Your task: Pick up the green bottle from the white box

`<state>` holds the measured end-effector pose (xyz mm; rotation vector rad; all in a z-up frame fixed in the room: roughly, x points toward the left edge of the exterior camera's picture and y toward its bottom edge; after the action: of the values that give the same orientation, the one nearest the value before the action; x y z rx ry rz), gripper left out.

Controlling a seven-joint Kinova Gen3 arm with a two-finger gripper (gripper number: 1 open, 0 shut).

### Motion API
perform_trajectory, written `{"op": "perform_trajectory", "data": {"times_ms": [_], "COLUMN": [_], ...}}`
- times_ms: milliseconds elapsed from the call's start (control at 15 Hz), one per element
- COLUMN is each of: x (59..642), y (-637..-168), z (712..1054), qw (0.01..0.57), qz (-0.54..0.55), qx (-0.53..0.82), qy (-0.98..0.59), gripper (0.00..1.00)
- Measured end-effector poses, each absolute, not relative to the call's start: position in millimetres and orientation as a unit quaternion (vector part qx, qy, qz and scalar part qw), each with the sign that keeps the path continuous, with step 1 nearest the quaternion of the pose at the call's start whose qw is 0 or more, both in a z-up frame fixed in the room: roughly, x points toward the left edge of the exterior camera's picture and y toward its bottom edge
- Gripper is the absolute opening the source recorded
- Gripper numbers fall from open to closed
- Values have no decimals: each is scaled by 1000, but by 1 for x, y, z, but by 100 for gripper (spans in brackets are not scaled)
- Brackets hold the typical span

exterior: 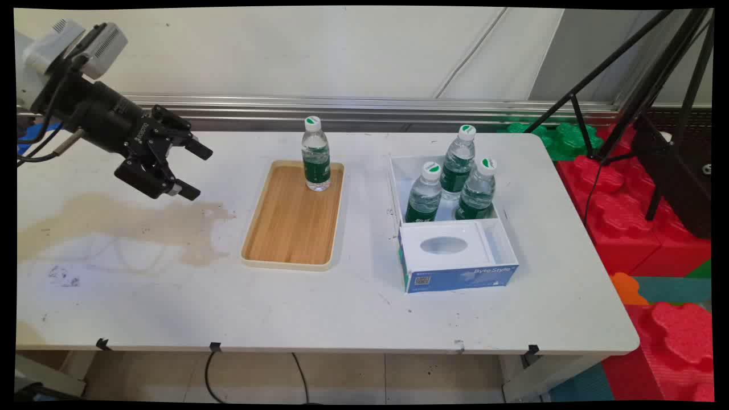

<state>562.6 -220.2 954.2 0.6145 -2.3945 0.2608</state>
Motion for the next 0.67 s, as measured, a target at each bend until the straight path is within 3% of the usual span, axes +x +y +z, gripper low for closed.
{"op": "perform_trajectory", "data": {"times_ms": [667], "x": [555], "y": [-221], "z": [963], "qw": [337], "qz": [105], "qx": [239], "qy": [-905], "gripper": [100]}}
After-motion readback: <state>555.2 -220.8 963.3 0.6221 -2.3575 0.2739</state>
